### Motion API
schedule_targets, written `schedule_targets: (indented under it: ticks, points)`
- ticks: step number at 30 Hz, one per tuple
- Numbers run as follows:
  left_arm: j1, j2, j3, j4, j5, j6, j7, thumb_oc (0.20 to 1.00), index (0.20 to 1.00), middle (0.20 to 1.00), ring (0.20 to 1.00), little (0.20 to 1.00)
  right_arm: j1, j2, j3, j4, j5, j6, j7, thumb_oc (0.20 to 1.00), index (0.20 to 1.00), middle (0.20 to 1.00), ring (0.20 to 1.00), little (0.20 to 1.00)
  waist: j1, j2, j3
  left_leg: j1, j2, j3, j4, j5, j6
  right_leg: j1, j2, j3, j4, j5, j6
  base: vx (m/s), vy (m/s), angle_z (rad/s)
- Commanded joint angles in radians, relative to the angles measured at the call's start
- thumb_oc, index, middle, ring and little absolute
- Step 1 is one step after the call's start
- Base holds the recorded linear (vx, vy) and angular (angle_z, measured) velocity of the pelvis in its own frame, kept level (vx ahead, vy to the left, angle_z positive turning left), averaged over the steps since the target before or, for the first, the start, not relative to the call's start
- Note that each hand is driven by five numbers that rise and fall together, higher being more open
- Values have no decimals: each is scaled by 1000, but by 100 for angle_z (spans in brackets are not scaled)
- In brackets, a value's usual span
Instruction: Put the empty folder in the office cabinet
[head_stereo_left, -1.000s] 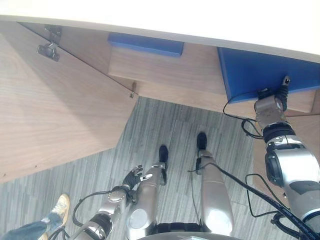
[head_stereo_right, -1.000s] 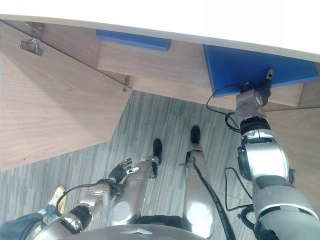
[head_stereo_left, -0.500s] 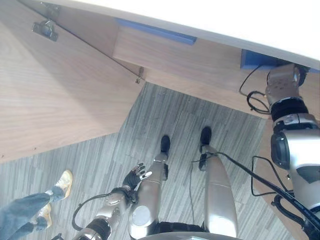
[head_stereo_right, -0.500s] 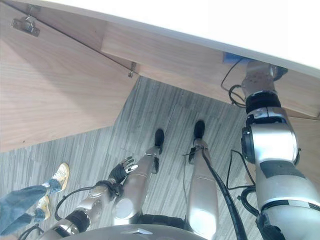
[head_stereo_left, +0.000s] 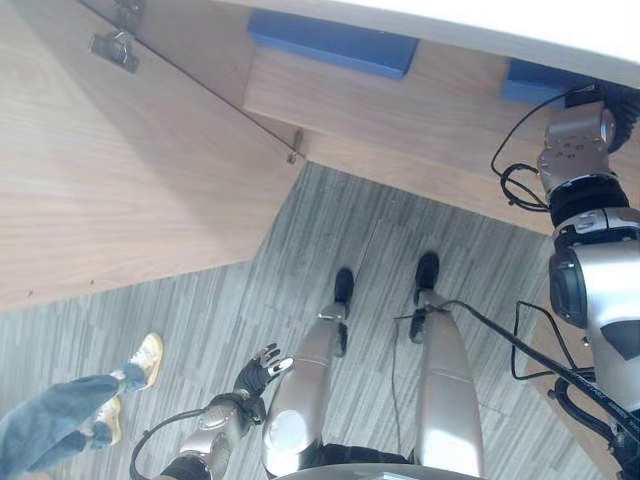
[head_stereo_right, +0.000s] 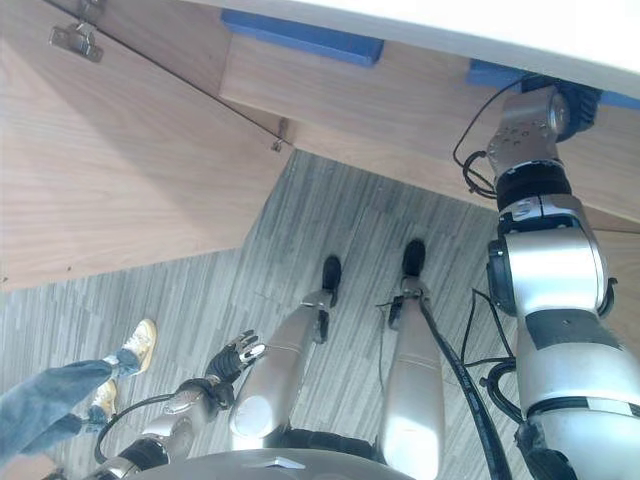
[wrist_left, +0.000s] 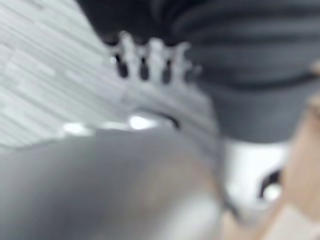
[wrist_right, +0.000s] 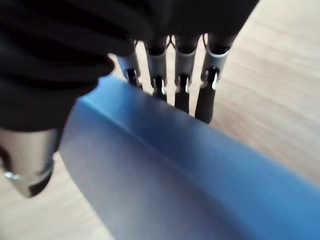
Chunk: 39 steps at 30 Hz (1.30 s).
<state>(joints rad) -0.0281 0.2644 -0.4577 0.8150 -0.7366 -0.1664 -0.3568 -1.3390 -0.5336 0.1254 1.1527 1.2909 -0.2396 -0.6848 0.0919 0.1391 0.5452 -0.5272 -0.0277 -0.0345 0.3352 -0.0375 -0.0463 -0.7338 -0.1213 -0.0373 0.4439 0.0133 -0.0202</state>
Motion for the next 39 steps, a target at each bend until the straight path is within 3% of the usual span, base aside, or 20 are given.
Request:
schedule_targets:
  ticks: [1, 4, 8, 10, 11, 12, 17, 19, 22, 23, 24, 25, 29, 30, 32, 36, 39]
  points:
    - [92, 30, -25, -18, -18, -18, -24, 1000, 1000, 1000, 1000, 1000, -76, -87, 108, 7, -49, 147, 24, 1000, 1000, 1000, 1000, 1000, -11, 83, -25, 7, -12, 43, 137, -138, 44, 36, 22, -10, -11, -121, -6, 0, 0, 0]
    - [99, 46, -13, -17, -20, -24, -37, 1000, 1000, 1000, 1000, 1000, -61, -100, 160, 32, -168, 378, 176, 1000, 1000, 1000, 1000, 1000, -14, 72, -25, -3, -8, 53, 157, -141, 42, 45, 28, -9, -22, -121, -11, 5, -27, 0]
    - [100, 66, 0, -15, -23, -21, -48, 1000, 1000, 1000, 1000, 1000, -45, -118, 189, 60, -111, 466, 188, 1000, 1000, 1000, 1000, 1000, -18, 61, -25, -14, -4, 57, 176, -147, 44, 51, 29, -8, -26, -119, -9, -9, -18, -1]
    - [104, 74, 6, -10, -18, -23, -57, 1000, 1000, 1000, 1000, 1000, -40, -137, 192, 98, -203, 516, 280, 1000, 1000, 1000, 1000, 1000, -16, 56, -25, -15, -4, 57, 182, -154, 47, 60, 30, -8, -31, -120, -8, 0, 0, 0]
    - [102, 80, 12, 2, -15, -29, -68, 1000, 1000, 1000, 1000, 1000, -37, -144, 210, 117, -331, 557, 401, 1000, 1000, 1000, 1000, 1000, -16, 51, -25, -17, -4, 61, 188, -153, 47, 66, 31, -8, -38, -116, -8, 0, 0, 0]
    - [101, 85, 15, 2, -15, -26, -69, 1000, 1000, 1000, 1000, 1000, -27, -150, 225, 129, -432, 557, 499, 1000, 1000, 1000, 1000, 1000, -16, 49, -25, -19, -4, 62, 195, -156, 49, 68, 30, -8, -39, -114, -6, -35, -26, -1]
    - [101, 99, 28, -6, -15, -20, -71, 1000, 1000, 1000, 1000, 1000, 39, -187, 249, 136, -582, 521, 497, 1000, 1000, 1000, 1000, 1000, -23, 37, -25, -23, -4, 67, 217, -169, 54, 79, 30, -4, -40, -112, 0, -20, 4, -3]
    - [108, 103, 27, -9, -11, -33, -72, 1000, 1000, 1000, 1000, 1000, 77, -197, 245, 132, -740, 464, 444, 1000, 1000, 1000, 1000, 1000, -27, 31, -25, -19, -7, 69, 228, -177, 58, 93, 29, -1, -46, -111, 3, -40, 26, -2]
    - [108, 104, 23, -10, -10, -46, -72, 1000, 1000, 1000, 1000, 1000, 93, -197, 244, 129, -786, 431, 417, 1000, 1000, 1000, 1000, 1000, -28, 28, -25, -16, -8, 69, 230, -181, 60, 100, 29, 1, -49, -110, 4, -25, 20, -3]
    - [108, 103, 22, -9, -7, -55, -69, 1000, 1000, 1000, 1000, 1000, 107, -192, 245, 123, -811, 399, 408, 1000, 1000, 1000, 1000, 1000, -28, 26, -25, -10, -10, 70, 229, -184, 62, 108, 29, 0, -53, -110, 5, -104, 51, -16]
    - [101, 102, 23, -8, -1, -74, -57, 1000, 1000, 1000, 1000, 1000, 165, -168, 242, 97, -880, 252, 448, 1000, 1000, 1000, 1000, 1000, -31, 15, -25, 8, -13, 69, 229, -190, 65, 132, 30, 3, -65, -105, 10, -106, 53, -16]
    - [102, 102, 23, -8, 0, -76, -56, 1000, 1000, 1000, 1000, 1000, 169, -166, 241, 95, -886, 243, 448, 1000, 1000, 1000, 1000, 1000, -31, 14, -25, 11, -13, 68, 228, -189, 65, 134, 30, 3, -67, -105, 10, -117, 72, -11]
    - [92, 100, 55, -17, 8, -110, -40, 1000, 1000, 1000, 1000, 1000, 291, -145, 242, -13, -1036, 105, 433, 1000, 1000, 1000, 1000, 1000, -55, -20, -25, 55, -22, 80, 204, -166, 70, 174, 22, 11, -112, -62, 15, -159, 94, -3]
    - [91, 100, 66, -28, 26, -124, -26, 1000, 1000, 1000, 1000, 1000, 348, -136, 247, -72, -1037, 46, 479, 1000, 1000, 1000, 1000, 1000, -63, -32, -25, 83, -21, 85, 194, -168, 72, 197, 21, 15, -126, -54, 19, -131, 128, 1]
    - [78, 96, 93, -48, 51, -139, -2, 1000, 1000, 1000, 1000, 1000, 520, -101, 242, -240, -1055, -13, 513, 1000, 1000, 1000, 1000, 1000, -90, -62, -25, 157, -23, 90, 173, -179, 79, 255, 21, 27, -160, -36, 33, -197, 192, -2]
    - [58, 89, 121, -64, 66, -138, 22, 1000, 1000, 1000, 1000, 1000, 697, -67, 247, -405, -1077, -31, 544, 1000, 1000, 1000, 1000, 1000, -119, -92, -28, 240, -26, 97, 147, -202, 87, 317, 21, 41, -199, -12, 50, -166, 148, -10]
    - [47, 74, 142, -55, 66, -117, 37, 1000, 1000, 1000, 1000, 1000, 866, -41, 248, -486, -1136, -35, 548, 1000, 1000, 1000, 1000, 1000, -139, -121, -77, 315, -36, 99, 98, -225, 94, 367, 11, 44, -264, 23, 72, -249, 205, -17]
